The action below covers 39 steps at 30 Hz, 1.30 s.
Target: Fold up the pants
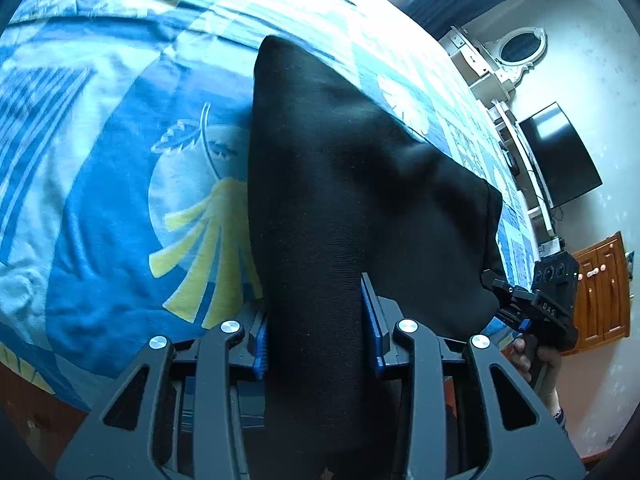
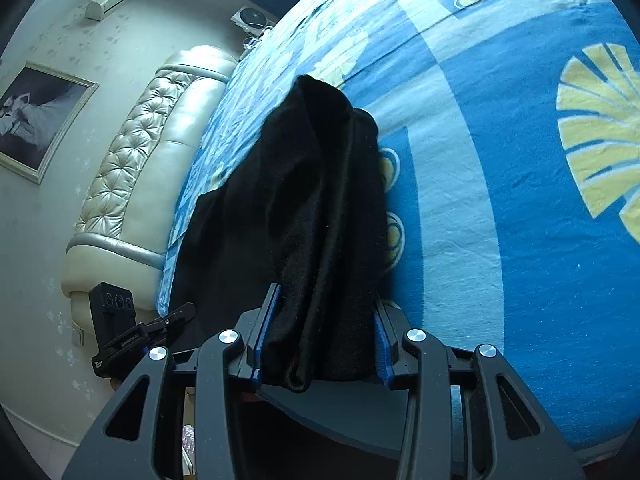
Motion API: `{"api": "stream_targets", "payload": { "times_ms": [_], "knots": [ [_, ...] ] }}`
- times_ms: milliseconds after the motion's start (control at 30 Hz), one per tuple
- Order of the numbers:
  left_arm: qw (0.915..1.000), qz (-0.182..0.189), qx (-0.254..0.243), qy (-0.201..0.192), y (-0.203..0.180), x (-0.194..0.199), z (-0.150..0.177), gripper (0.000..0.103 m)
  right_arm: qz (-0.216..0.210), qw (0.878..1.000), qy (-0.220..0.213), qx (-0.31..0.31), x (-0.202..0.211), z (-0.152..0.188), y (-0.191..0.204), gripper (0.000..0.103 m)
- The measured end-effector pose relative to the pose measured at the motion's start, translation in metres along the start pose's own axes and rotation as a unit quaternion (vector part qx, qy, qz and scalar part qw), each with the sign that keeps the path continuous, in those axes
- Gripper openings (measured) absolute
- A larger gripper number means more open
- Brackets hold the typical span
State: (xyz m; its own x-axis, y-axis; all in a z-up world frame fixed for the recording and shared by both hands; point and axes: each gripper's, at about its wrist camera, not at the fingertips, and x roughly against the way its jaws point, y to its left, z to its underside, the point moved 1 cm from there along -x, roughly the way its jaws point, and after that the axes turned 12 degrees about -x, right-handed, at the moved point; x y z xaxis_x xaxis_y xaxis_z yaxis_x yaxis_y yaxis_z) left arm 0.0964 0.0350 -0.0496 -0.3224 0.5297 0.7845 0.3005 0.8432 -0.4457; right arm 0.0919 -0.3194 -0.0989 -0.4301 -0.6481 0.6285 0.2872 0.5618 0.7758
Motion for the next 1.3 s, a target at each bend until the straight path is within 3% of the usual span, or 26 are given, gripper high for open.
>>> {"api": "stream_targets", "payload": {
  "times_ms": [700,767,833,900,1033,1133,1300],
  "knots": [
    [0.9999,0.011,-0.006,-0.011,0.007,-0.008,0.008,0.043,-0.020,1.000,-0.003,-0.013,0.003,0.004,-0.023,0.041],
    [0.9997,0.014,-0.013,-0.015,0.007,-0.007,0.009,0.048,-0.027,1.000,0.001,-0.015,0.004,0.004,-0.024,0.044],
    [0.9992,0.004,-0.029,-0.029,0.006,-0.002,0.011,0.067,-0.036,0.999,0.007,-0.021,0.006,0.002,-0.025,0.048],
    [0.9973,-0.009,-0.052,-0.051,0.004,0.009,0.015,0.076,-0.037,0.999,0.017,-0.021,0.009,0.001,-0.024,0.054],
    [0.9938,-0.012,-0.081,-0.075,0.005,0.032,0.017,0.087,-0.031,0.999,0.020,-0.005,0.024,-0.005,-0.018,0.070],
    [0.9938,0.000,-0.075,-0.082,0.015,0.034,0.005,0.089,-0.047,0.999,-0.005,-0.005,0.032,-0.027,-0.017,0.075],
    [0.9973,0.028,-0.014,-0.067,0.032,0.005,-0.035,0.090,-0.044,0.998,-0.018,-0.030,0.007,-0.072,-0.021,0.075]
  ]
}}
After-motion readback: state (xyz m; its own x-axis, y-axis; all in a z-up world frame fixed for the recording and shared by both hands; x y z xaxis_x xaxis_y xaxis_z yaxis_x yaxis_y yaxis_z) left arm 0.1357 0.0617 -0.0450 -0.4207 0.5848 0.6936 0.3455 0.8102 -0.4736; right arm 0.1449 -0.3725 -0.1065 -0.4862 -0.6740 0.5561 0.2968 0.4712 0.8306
